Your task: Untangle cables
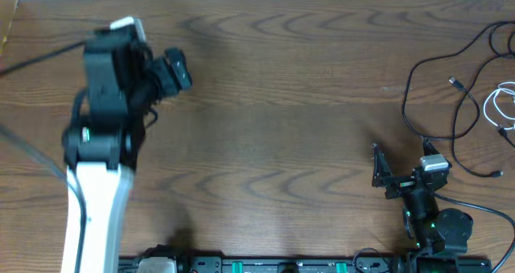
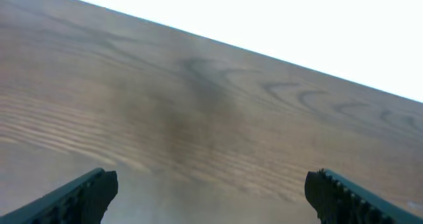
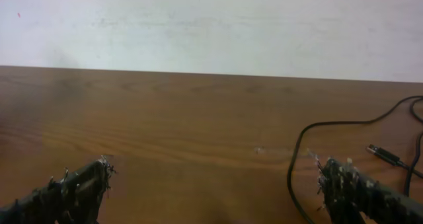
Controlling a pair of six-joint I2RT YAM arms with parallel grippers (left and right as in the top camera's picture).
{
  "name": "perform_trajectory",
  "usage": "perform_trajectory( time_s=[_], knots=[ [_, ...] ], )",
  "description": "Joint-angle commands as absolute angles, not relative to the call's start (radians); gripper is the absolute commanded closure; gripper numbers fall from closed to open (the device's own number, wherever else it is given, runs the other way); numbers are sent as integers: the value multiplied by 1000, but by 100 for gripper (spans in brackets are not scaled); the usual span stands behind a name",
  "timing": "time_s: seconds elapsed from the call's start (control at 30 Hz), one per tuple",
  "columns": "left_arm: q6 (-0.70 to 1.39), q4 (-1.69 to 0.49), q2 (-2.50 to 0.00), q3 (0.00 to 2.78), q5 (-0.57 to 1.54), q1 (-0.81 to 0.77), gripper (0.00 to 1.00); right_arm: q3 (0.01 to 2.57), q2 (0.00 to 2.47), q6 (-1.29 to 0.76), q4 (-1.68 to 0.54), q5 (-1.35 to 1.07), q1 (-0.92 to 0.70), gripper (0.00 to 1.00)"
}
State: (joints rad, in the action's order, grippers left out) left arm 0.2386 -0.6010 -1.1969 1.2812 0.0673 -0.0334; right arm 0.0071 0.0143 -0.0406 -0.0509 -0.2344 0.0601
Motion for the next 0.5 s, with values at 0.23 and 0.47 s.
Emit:
perform_trajectory(
  time_s=[0.23,0.47],
  knots=[
    [-2,-160,-676,674,40,1,4,6,6,-47,-56,-238,54,1],
    [0,49,-375,302,39,64,4,6,6,-47,-56,-238,54,1]
  ],
)
